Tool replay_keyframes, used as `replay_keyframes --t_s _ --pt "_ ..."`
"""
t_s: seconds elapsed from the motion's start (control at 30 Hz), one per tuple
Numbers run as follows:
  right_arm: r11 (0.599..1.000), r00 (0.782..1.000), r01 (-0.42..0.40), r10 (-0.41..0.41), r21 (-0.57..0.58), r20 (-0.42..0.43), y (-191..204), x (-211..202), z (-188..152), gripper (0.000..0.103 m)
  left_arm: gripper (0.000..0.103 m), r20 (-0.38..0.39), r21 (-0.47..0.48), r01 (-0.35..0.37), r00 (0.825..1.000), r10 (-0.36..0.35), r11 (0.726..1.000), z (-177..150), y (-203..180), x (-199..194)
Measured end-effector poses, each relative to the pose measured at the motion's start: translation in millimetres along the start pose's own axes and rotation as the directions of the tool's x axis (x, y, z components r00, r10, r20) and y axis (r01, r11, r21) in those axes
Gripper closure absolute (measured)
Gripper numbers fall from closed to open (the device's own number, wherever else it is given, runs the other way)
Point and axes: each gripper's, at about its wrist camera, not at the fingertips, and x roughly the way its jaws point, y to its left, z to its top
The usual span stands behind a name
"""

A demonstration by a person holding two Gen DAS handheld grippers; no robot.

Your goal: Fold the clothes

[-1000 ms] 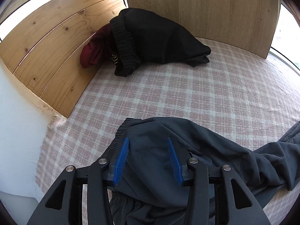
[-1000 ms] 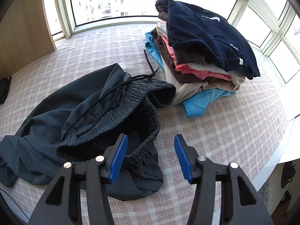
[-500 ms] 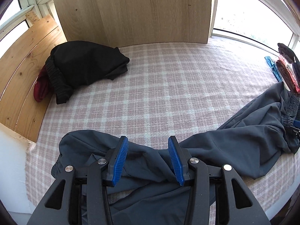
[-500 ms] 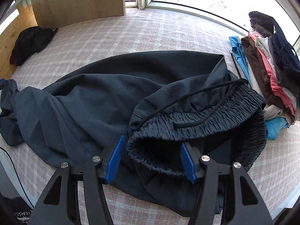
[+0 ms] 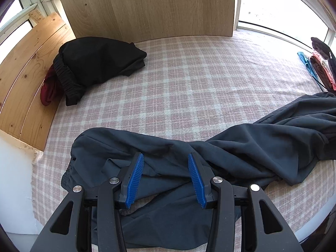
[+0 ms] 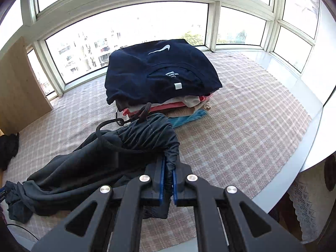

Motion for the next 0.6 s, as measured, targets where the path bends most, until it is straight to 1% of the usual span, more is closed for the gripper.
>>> replay_keyframes --t_s 0.07,0.17,0.23,0.27,0.3,0.33,0.37,0.4,0.47,0.5,0.57,0.6 --pt "1.0 0.999 0.011 -0.011 -0.004 -0.034 -1 15 -7 0.097 0.06 0.002 0.035 0.023 1.0 -0.023 0.999 2 -14 0" --pt "1.0 0.993 -0.014 0.011 -0.022 -0.117 5 40 -23 0.097 0.06 0.007 0.111 0.052 0.999 -0.053 0.992 5 -41 0" --pt "1.0 0.987 0.012 -0.015 -0.018 -0.163 2 49 -34 0.093 0.06 0.01 0.157 0.075 0.997 -0.077 0.985 3 -56 -1" --pt "0.999 0.983 0.031 -0.032 -0.013 -0.181 -2 50 -39 0.09 0.055 0.006 0.175 0.089 0.996 -0.092 0.98 2 -62 -2" --pt "0.999 0.979 0.051 -0.052 -0.008 -0.196 -7 48 -43 0.089 0.05 0.002 0.192 0.102 0.995 -0.104 0.976 0 -67 -3" --pt "0.997 0.976 0.073 -0.073 -0.005 -0.205 -12 45 -45 0.087 0.049 -0.001 0.205 0.098 0.995 -0.1 0.974 -2 -68 -3" --pt "0.995 0.973 0.096 -0.095 -0.005 -0.209 -17 40 -45 0.083 0.049 -0.003 0.217 0.093 0.995 -0.095 0.972 -4 -70 -3" --pt "0.993 0.971 0.12 -0.118 -0.005 -0.206 -21 33 -44 0.083 0.049 -0.005 0.229 0.089 0.996 -0.09 0.969 -6 -71 -3" --pt "0.986 0.972 0.165 -0.164 -0.008 -0.167 -24 14 -38 0.081 0.049 -0.01 0.222 0.068 0.998 -0.068 0.973 -7 -63 -2" --pt "0.986 0.976 0.166 -0.165 -0.008 -0.145 -23 4 -33 0.08 0.049 -0.014 0.211 0.06 0.998 -0.058 0.976 -6 -58 -1" --pt "0.991 0.986 0.135 -0.135 -0.007 -0.099 -17 -13 -21 0.072 0.049 -0.015 0.189 0.019 1.0 -0.017 0.982 -3 -41 1" --pt "0.996 0.992 0.092 -0.094 -0.021 -0.084 -8 -18 -19 0.069 0.049 -0.016 0.178 -0.002 1.0 0.005 0.984 -1 -32 2"
